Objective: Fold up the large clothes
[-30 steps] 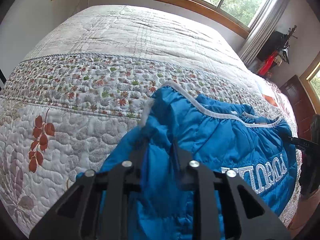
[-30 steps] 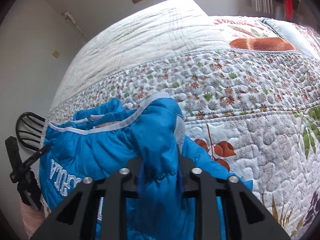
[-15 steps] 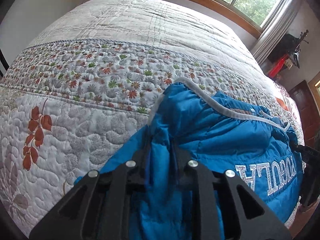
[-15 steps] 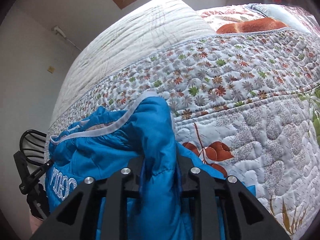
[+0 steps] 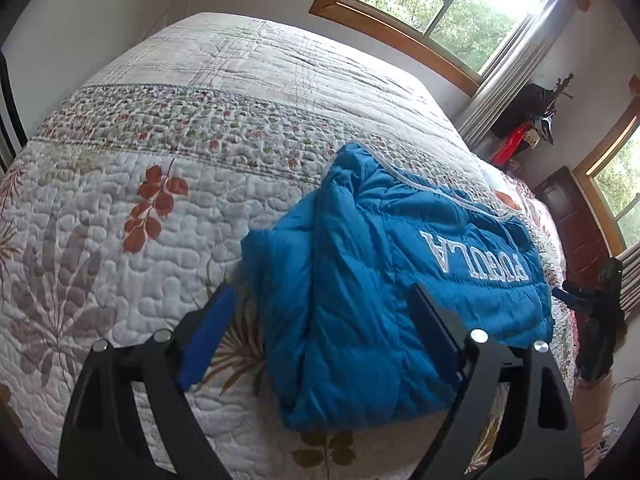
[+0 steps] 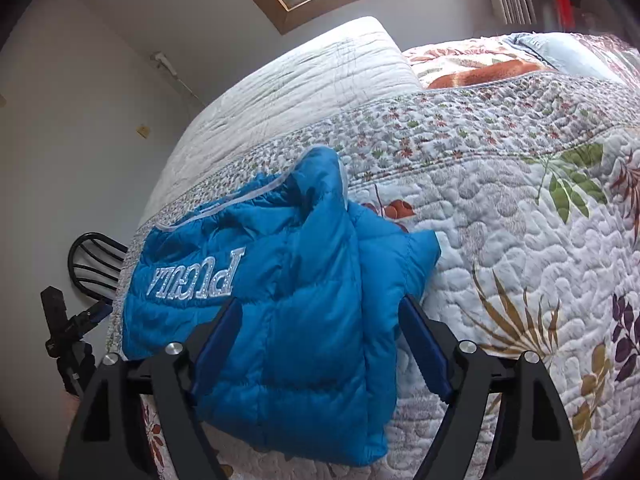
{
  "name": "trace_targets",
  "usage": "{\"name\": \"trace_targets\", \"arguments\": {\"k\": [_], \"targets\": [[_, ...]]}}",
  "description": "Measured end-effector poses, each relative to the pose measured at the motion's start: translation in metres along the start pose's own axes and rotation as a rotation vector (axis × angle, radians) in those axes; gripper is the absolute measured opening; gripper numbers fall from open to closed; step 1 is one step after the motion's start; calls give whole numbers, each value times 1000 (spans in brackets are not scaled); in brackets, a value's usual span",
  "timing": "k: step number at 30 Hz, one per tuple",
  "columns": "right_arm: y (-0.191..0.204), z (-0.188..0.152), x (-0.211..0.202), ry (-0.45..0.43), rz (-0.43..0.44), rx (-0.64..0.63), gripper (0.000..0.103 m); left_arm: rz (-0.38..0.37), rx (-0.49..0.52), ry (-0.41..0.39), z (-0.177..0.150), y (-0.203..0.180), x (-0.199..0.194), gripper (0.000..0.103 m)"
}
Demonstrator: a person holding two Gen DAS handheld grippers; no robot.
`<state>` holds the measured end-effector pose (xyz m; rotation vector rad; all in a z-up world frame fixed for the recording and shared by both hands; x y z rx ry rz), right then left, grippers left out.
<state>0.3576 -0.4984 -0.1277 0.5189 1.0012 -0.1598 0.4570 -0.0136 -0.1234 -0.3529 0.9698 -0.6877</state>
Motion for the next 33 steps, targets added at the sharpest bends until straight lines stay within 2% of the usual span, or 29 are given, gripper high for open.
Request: {"name": "trace_targets", "arguments": {"k": [8,12,15,20,30,32,33], "targets": [[-19,-23,20,60,64,94,83,-27,-71,30,-30,25,9,88],[-24,-18,31,85,128,143,84,-100,-125,28,-28,29,23,88],[-25,-15,40,96,144,162,85,-160,-168,33,-23,29,37,88],[-18,-10,53,111,181,164,85,-219,-219,56,-18,31,64,88],[8,5,84,127,165,117,87,-202,-214,87,-10,20,98,87],[13,5,85,125,157,93,79,-183,-203,86,-9,16,100,74],[16,5,86,130,163,88,69,-174,-196,85,-8,14,101,69]]}}
Point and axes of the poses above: each gripper's, at about its wrist camera, not at the fingertips, and x roughly the way its jaws point, y to its left, z to its top, the point moved 8 cm from there along x, roughly the way its jaws point, and after that the axes turned 15 degrees about -z, right-handed, at the moved point
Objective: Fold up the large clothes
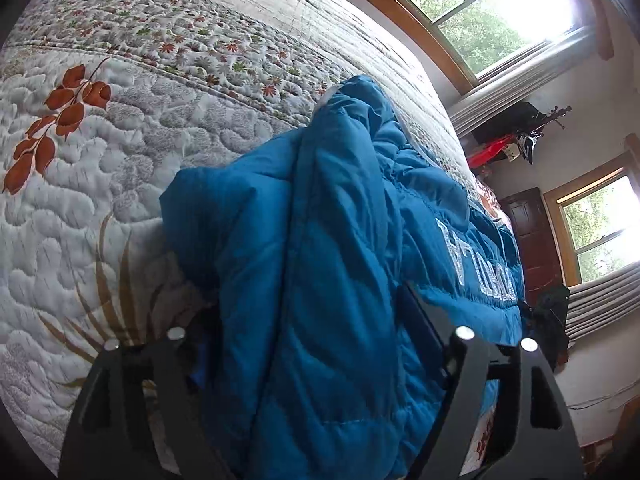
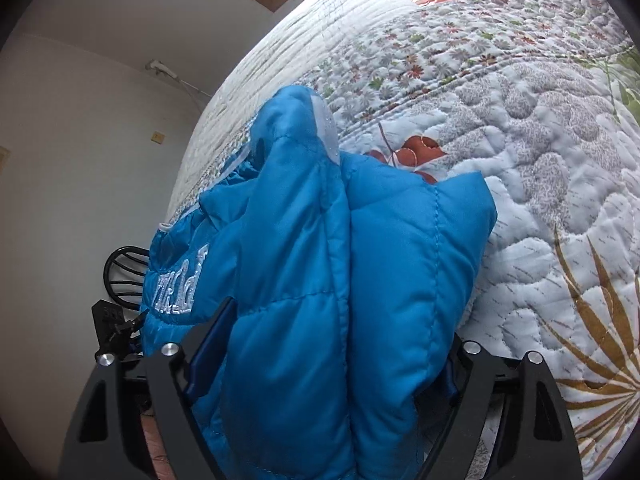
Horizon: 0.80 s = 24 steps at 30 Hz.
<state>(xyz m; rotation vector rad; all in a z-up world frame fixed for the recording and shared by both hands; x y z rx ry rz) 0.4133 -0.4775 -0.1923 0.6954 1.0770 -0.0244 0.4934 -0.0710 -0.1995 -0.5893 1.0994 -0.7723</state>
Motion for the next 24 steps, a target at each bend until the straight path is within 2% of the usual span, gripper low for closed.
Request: {"name": "trace_targets", "arguments": {"k": [1,2,4,8,11,17,20,24], "targets": [[1,-1,1,8,11,5,59,-2,10,-4,0,-4,1,59],[5,-2,2,12,27,8,54,-8,19,-8,-1,-7,0,48],[8,-4,-2,2,47,1,37,-14,32,-20,-2,-15,-1,36],[12,-7,-21,-39,57,-21,27,-27,31,-58,0,-31,-6,19],[22,-9,-41,-72,74,-35,24,-33,65,-98,0,-50,-22,13],[55,-37,-100,-148,77,-141,22,-36,195,-152,-15,-105,-74,12],[69,-61,-135,-183,96,-178,22,-43,234,-163,-38,-124,-108,12],[83,-103,-167,-188,98,-224,22,-38,266,-169,-81,-131,-156,12]]}}
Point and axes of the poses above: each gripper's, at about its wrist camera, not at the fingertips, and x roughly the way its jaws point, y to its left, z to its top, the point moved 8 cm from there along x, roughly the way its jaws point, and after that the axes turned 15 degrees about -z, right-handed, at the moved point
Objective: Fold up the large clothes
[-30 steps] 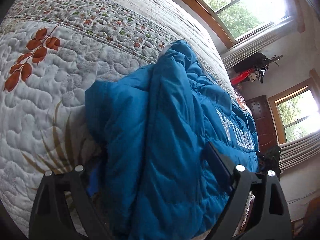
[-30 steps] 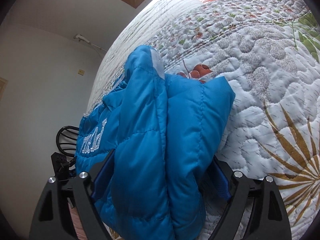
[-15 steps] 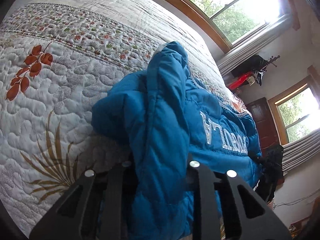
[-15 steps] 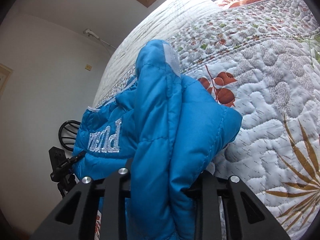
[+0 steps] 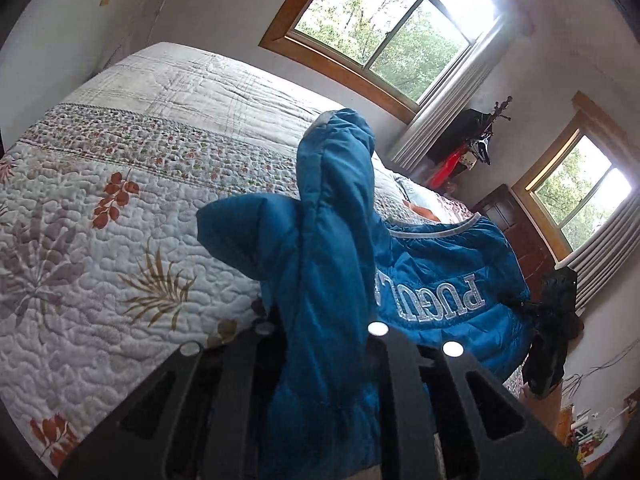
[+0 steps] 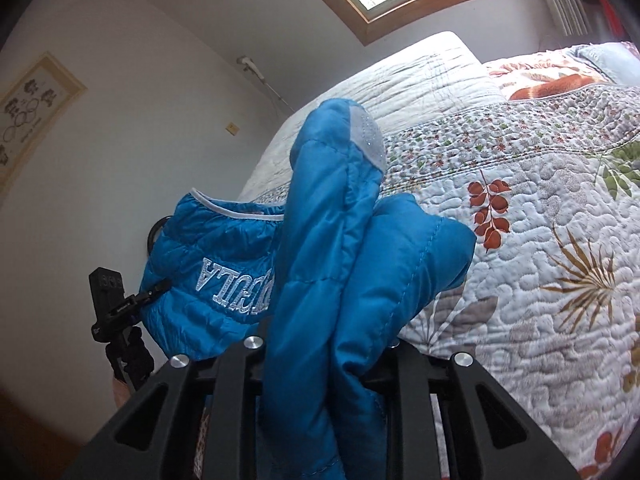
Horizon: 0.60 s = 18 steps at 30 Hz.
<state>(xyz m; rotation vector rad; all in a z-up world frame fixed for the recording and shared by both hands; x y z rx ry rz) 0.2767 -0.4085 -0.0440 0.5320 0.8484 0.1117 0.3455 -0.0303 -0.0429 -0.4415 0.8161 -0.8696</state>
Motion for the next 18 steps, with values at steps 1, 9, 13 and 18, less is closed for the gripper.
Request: {"name": "trace_targets", "arguments": {"k": [1,9,13,18], "targets": [[5,-11,-7,5,4,-6,22,1,2,-2,-9,-4,-11,12],[19,-98,-28,27,29,-18,22,22,19,-1,-92,-7,-73,13],[1,-126,-9,77,19,35,23,53,-30,44,-130,22,-69,14],[-38,-157,27,162,12,164,25,82,-101,84,-163,68,-50,23]]}}
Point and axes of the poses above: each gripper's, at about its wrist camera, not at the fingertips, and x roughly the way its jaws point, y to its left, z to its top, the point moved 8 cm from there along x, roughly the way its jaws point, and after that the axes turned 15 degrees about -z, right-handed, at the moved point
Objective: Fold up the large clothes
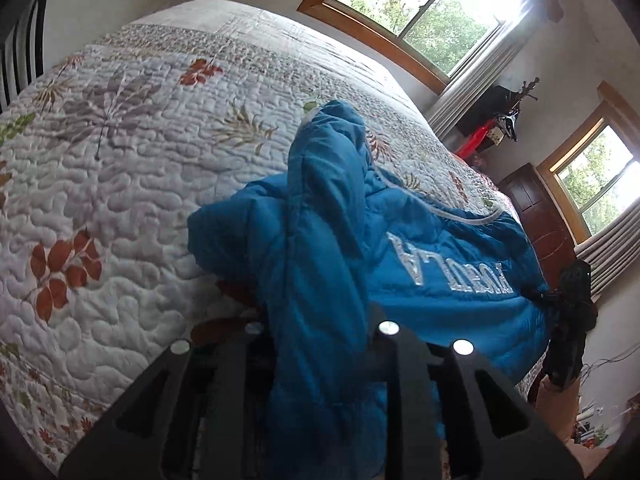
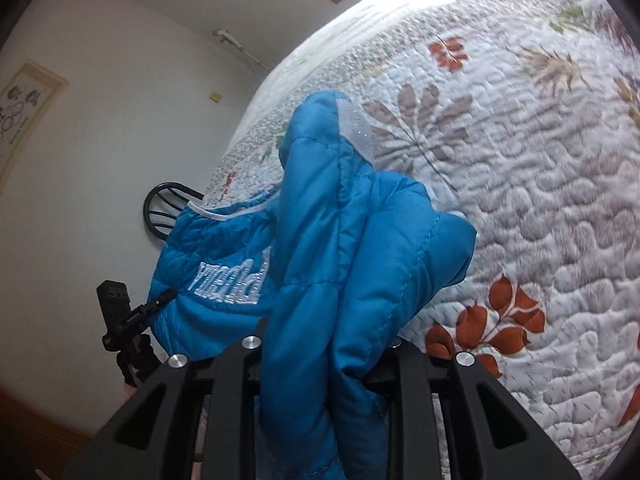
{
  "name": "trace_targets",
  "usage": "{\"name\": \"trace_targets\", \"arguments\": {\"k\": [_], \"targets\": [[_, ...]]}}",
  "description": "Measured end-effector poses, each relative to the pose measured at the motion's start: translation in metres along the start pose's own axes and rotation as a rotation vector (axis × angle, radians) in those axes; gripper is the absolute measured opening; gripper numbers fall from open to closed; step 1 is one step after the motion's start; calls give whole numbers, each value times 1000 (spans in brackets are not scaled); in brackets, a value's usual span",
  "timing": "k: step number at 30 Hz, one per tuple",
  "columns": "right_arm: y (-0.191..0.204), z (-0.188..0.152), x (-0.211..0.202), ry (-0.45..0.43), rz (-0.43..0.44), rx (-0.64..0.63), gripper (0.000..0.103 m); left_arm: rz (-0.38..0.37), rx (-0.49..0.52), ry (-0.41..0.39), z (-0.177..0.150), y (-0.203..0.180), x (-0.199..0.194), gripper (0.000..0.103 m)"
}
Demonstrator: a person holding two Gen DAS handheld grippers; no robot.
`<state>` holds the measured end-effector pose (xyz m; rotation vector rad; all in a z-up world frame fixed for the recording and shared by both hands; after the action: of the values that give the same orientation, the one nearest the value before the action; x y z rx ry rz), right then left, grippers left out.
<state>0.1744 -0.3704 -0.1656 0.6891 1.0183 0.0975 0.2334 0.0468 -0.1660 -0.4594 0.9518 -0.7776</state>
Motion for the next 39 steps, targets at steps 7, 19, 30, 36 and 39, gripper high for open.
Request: {"name": "trace_targets", "arguments": {"k": [7,19,30,36,39], "targets": [[-26,-9,25,25,81,80,32,15,-19,3,-16,22,14,42],[-38,-18,15,6,-8,47,61,-9,-107,2,-21,29,-2,61],[-54,1,-61,-145,-343,35,73,82,-48,-149,12,15,-76,65],[-20,41,-53,-141,-308,-44,73,122,46,-81,43,-12,-35,65],[-4,54,-15,-76,-311,-66,70,172,96,-25,52,-22,0,66]]}}
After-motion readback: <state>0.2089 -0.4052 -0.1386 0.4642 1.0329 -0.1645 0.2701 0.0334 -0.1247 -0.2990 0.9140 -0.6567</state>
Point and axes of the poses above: each gripper's, at about its wrist camera, not at the fingertips, and x roughly the way its jaws point, y to its left, z to its top, the point moved 8 cm from there along x, roughly the way its jaws point, and after that the axes turned 15 degrees about -z, right-handed, at the moved point
